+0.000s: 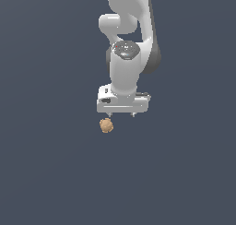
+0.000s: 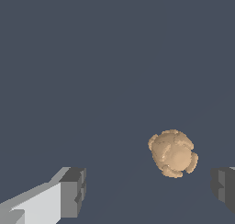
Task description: Pick up the object and move it to a goal position.
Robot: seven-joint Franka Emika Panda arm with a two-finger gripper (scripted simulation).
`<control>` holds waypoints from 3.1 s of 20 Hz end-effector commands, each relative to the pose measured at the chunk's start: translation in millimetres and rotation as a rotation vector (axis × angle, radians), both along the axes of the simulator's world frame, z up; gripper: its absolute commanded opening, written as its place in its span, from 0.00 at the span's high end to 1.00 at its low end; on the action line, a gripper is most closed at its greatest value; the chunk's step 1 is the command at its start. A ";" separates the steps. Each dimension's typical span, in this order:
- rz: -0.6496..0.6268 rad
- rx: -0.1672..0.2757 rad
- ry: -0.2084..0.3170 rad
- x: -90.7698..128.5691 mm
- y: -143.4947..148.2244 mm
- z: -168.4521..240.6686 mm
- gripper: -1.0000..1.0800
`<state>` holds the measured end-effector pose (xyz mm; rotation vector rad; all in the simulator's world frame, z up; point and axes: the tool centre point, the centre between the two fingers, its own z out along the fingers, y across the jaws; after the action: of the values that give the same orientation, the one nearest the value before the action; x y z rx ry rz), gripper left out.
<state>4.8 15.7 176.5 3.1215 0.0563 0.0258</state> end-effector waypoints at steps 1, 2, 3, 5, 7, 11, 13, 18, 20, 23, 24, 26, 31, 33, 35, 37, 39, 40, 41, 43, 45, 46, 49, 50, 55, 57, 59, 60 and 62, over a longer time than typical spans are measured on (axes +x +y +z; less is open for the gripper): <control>0.000 0.000 0.000 0.0 0.0 0.0 0.04; 0.000 0.000 0.000 -0.3 0.0 0.4 0.04; 0.000 0.000 0.001 -0.8 0.0 0.7 0.04; -0.002 -0.001 0.006 -3.0 0.1 2.9 0.04; -0.005 -0.003 0.012 -6.3 0.4 6.1 0.04; -0.010 -0.004 0.017 -9.0 1.2 9.6 0.04; -0.009 -0.004 0.017 -8.7 1.1 9.1 0.04; 0.011 -0.003 0.017 -8.9 -3.1 4.1 0.04; 0.026 -0.003 0.018 -9.2 -6.2 0.5 0.04; 0.055 -0.002 0.018 -9.9 -12.3 -6.8 0.04; 0.066 -0.001 0.019 -10.2 -14.8 -9.6 0.04; 0.092 0.000 0.019 -11.1 -20.2 -16.0 0.04; 0.174 0.004 0.021 -14.5 -37.2 -36.0 0.04; 0.212 0.006 0.021 -16.6 -44.9 -45.2 0.04; 0.248 0.008 0.021 -18.7 -52.1 -53.7 0.04; 0.279 0.009 0.021 -20.8 -58.3 -61.1 0.04; 0.306 0.011 0.021 -22.8 -63.8 -67.7 0.04; 0.318 0.012 0.021 -23.7 -66.2 -70.6 0.04; 0.330 0.012 0.021 -24.6 -68.4 -73.2 0.04; 0.349 0.013 0.021 -26.2 -72.2 -77.8 0.04; 0.365 0.014 0.021 -27.5 -75.2 -81.5 0.04; 0.371 0.015 0.021 -28.0 -76.4 -83.0 0.04; 0.384 0.015 0.020 -29.2 -79.0 -86.0 0.04; 0.387 0.015 0.020 -29.4 -79.5 -86.6 0.04; 0.385 0.015 0.021 -29.5 -79.6 -88.0 0.04; 0.385 0.015 0.021 -29.7 -79.8 -92.1 0.04; 0.386 0.016 0.021 -29.9 -79.7 -98.8 0.04; 0.386 0.016 0.021 -30.0 -79.5 -103.1 0.04; 0.387 0.016 0.021 -30.5 -79.6 -113.6 0.04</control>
<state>-24.9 -64.0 70.7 3.0714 0.6585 0.0010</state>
